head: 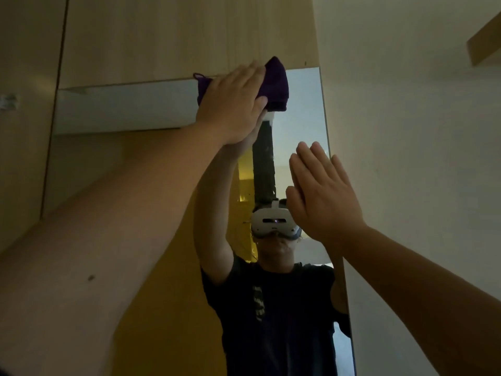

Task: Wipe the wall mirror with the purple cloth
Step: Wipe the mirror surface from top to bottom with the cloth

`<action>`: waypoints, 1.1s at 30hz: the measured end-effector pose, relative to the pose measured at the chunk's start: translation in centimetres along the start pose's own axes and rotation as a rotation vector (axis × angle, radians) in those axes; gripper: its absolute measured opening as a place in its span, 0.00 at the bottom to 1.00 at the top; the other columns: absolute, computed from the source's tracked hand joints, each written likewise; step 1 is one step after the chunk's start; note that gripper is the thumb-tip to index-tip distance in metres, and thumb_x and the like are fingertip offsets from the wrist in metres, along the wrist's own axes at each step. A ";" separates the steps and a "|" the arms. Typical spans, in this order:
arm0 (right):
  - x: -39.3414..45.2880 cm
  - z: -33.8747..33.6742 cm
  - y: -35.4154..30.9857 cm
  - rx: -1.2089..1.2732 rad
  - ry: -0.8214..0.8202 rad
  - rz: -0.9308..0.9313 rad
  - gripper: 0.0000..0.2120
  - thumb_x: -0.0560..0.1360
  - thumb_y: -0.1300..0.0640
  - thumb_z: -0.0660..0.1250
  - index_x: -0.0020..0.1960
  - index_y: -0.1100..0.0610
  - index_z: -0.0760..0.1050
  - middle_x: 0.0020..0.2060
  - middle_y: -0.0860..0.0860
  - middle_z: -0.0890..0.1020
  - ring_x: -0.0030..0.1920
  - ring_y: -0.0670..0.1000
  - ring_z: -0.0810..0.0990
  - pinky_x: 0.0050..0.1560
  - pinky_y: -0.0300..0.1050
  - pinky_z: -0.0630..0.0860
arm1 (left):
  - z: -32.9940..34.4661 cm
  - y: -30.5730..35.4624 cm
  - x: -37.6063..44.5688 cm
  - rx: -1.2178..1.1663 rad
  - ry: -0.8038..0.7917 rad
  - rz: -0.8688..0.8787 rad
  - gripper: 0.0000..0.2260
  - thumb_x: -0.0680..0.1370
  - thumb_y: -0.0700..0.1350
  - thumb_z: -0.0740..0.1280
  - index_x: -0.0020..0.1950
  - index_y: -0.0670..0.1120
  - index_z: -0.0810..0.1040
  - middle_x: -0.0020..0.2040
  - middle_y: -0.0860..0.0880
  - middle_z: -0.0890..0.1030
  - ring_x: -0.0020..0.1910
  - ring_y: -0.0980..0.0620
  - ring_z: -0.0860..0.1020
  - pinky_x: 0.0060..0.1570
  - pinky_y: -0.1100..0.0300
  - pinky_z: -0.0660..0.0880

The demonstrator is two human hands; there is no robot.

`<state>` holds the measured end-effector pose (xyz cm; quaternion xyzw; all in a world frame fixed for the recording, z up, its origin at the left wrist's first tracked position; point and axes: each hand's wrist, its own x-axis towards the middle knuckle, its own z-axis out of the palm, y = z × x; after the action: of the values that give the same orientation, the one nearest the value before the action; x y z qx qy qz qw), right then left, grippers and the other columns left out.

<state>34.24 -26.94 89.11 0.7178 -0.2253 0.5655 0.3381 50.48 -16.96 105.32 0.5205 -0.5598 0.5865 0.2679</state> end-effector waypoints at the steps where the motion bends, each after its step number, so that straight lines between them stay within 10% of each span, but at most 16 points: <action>1: 0.0 0.0 0.1 0.005 0.005 0.000 0.30 0.82 0.45 0.45 0.78 0.59 0.61 0.79 0.58 0.61 0.80 0.58 0.53 0.78 0.61 0.52 | 0.1 0.2 -1.1 -0.001 -0.015 0.021 0.25 0.86 0.52 0.49 0.81 0.45 0.52 0.81 0.47 0.54 0.80 0.49 0.52 0.76 0.49 0.51; 18: -0.3 -1.5 0.3 0.195 0.050 0.147 0.25 0.85 0.51 0.48 0.79 0.60 0.59 0.79 0.58 0.59 0.80 0.56 0.52 0.79 0.56 0.48 | 4.4 7.4 -25.6 0.066 0.016 0.156 0.25 0.84 0.54 0.60 0.77 0.43 0.63 0.78 0.45 0.65 0.77 0.44 0.63 0.74 0.44 0.61; 28: -1.7 -2.5 7.4 0.011 -0.057 0.301 0.33 0.81 0.44 0.39 0.80 0.60 0.55 0.80 0.59 0.55 0.80 0.57 0.50 0.79 0.57 0.46 | 4.4 6.3 -22.0 -0.033 0.203 0.171 0.22 0.78 0.43 0.72 0.70 0.43 0.70 0.62 0.44 0.79 0.57 0.45 0.78 0.53 0.51 0.74; 33: -2.4 -1.4 8.7 -0.118 -0.096 0.242 0.31 0.83 0.44 0.40 0.81 0.59 0.48 0.81 0.57 0.50 0.80 0.53 0.43 0.79 0.54 0.41 | 2.5 6.0 -13.1 -0.082 0.267 0.084 0.21 0.79 0.44 0.69 0.70 0.40 0.71 0.61 0.42 0.79 0.58 0.44 0.76 0.59 0.50 0.72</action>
<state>26.61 -31.87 89.01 0.6905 -0.3589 0.5529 0.2978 49.97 -17.19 90.73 0.4027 -0.5638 0.6380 0.3361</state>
